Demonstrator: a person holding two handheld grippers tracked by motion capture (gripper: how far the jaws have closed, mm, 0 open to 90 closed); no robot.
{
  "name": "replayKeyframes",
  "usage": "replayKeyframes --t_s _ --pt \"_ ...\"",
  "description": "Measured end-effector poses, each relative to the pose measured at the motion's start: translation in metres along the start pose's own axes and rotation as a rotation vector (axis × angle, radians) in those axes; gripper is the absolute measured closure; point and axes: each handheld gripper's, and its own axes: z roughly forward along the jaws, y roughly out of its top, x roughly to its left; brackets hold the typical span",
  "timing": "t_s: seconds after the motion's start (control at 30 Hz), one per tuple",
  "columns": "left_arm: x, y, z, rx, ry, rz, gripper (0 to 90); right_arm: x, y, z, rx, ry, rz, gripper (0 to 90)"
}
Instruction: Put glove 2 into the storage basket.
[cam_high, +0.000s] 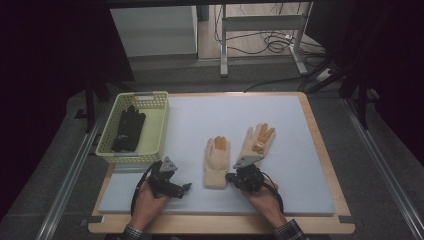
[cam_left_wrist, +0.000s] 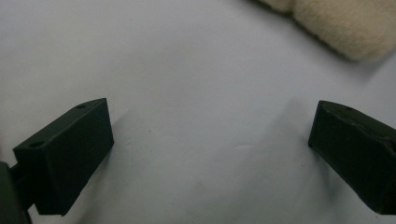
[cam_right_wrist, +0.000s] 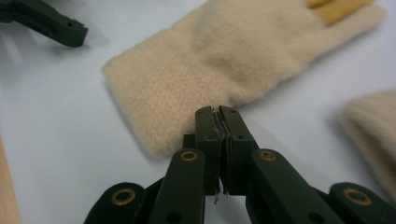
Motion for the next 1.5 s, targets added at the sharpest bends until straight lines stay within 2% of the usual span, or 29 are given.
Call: replayKeyframes --t_s 0.1,0.2,0.4,0.57,0.9,1.07,1.2,1.43,1.5 --pt "0.0 0.0 0.0 0.0 0.0 0.0 0.0 0.003 0.002 0.002 0.006 -0.002 -0.016 85.1" --pt "0.0 0.0 0.0 0.003 -0.001 0.003 0.0 0.001 0.003 -0.001 0.0 -0.025 -0.024 80.9" --pt "0.0 0.0 0.0 0.003 0.0 0.002 0.0 -0.013 0.005 -0.016 -0.023 -0.064 0.009 72.4" --pt "0.0 0.0 0.0 0.002 0.0 0.002 0.0 -0.03 0.008 -0.03 -0.043 -0.114 0.041 64.6" --pt "0.0 0.0 0.0 0.003 -0.001 0.002 0.0 -0.079 0.009 -0.043 -0.061 -0.265 0.128 50.6" --pt "0.0 0.0 0.0 0.003 -0.001 0.002 0.0 -0.099 0.008 -0.041 -0.056 -0.299 0.17 41.9" --pt "0.0 0.0 0.0 0.002 -0.001 0.002 0.0 -0.11 0.007 -0.032 -0.047 -0.326 0.174 36.8" --pt "0.0 0.0 0.0 0.002 -0.001 0.002 0.0 -0.12 0.003 -0.015 -0.028 -0.346 0.187 35.7" --pt "0.0 0.0 0.0 0.002 -0.001 0.002 0.0 -0.122 0.003 -0.012 -0.033 -0.342 0.184 39.2"
